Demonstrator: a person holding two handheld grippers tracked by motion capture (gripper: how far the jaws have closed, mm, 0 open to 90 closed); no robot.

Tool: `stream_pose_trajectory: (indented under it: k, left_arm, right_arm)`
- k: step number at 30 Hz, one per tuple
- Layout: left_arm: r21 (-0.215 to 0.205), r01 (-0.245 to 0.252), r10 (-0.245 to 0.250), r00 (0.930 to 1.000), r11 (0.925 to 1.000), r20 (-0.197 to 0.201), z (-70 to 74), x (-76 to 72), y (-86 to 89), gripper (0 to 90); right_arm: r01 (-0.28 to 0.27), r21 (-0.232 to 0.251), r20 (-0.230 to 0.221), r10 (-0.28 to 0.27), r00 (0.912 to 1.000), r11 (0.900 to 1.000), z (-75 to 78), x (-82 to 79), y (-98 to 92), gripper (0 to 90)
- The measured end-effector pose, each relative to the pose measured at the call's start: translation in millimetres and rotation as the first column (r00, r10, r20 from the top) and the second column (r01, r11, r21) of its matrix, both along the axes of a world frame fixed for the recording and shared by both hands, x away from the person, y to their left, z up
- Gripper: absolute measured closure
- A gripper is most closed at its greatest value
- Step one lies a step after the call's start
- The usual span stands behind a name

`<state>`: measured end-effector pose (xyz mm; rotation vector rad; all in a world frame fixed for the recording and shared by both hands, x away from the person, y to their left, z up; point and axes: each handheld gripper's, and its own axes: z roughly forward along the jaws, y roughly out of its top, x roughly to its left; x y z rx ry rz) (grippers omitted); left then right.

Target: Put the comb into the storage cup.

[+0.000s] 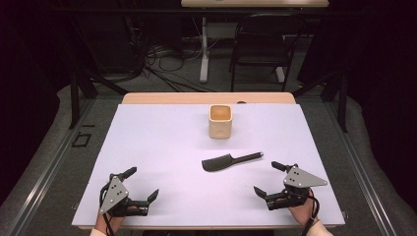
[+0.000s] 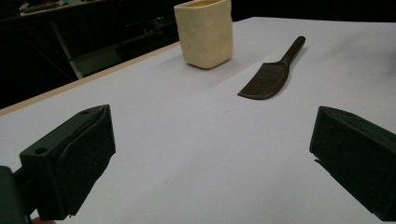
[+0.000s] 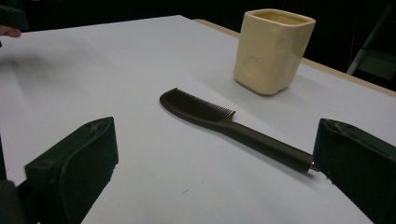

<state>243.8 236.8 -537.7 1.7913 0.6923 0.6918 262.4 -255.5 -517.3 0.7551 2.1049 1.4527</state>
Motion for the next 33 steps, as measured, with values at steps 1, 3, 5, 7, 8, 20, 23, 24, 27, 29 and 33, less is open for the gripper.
stream_pose_trajectory:
  k: [1,3,5,7,8,20,23,24,27,29,33]
  left_arm:
    - [-0.002,-0.001,0.001,1.0,1.0,0.0,0.0,0.0,0.2,0.0]
    - [0.0,0.0,0.0,1.0,1.0,0.001,0.0,-0.1,0.2,0.0]
    - [0.002,0.001,-0.001,1.0,1.0,-0.001,0.0,0.0,0.1,0.0]
    - [0.005,0.002,-0.002,1.0,1.0,-0.002,-0.2,0.4,0.1,0.0]
    - [0.007,0.003,-0.003,1.0,1.0,-0.003,-0.3,0.5,0.1,0.0]
    - [0.009,0.007,-0.007,0.9999,0.9999,-0.008,-0.7,0.7,-0.4,0.0]
    - [0.008,0.007,-0.007,0.9999,0.9999,-0.009,-0.8,0.7,-0.1,0.0]
    - [0.009,0.006,-0.006,0.9999,0.9999,-0.01,-0.8,0.7,0.0,0.0]
    - [0.008,0.008,-0.008,0.9999,0.9999,-0.01,-0.9,0.7,-0.1,0.0]
    - [0.008,0.008,-0.008,0.9999,0.9999,-0.011,-0.9,0.7,-0.2,0.0]
    - [0.01,0.01,-0.01,0.9999,0.9999,-0.01,-0.8,0.9,-0.1,0.0]
  right_arm:
    - [0.003,0.001,-0.001,-0.003,1.0,1.0,0.2,1.5,0.6,0.0]
    - [0.004,0.004,-0.005,-0.004,1.0,1.0,0.7,5.3,1.0,0.0]
    - [0.006,0.006,-0.008,-0.006,1.0,1.0,0.7,9.3,1.9,0.0]
    - [-0.003,0.0,-0.016,0.003,0.9999,1.0,0.4,13.6,2.9,0.0]
    - [0.0,-0.003,-0.019,0.0,0.9998,1.0,0.0,15.4,3.6,0.0]
    - [0.012,-0.004,-0.034,-0.013,0.9993,1.0,-0.1,36.7,9.2,0.0]
    - [0.013,-0.007,-0.037,-0.014,0.9992,1.0,-0.4,41.8,11.4,0.0]
    - [0.016,-0.004,-0.038,-0.016,0.9992,1.0,-0.6,43.2,12.2,0.0]
    - [0.017,-0.006,-0.041,-0.017,0.999,1.0,-0.6,47.5,14.5,0.0]
    - [0.017,-0.003,-0.042,-0.017,0.999,1.0,-1.1,51.2,16.8,0.0]
    - [0.017,-0.019,-0.043,-0.017,0.9989,1.0,-3.3,57.8,23.3,0.0]
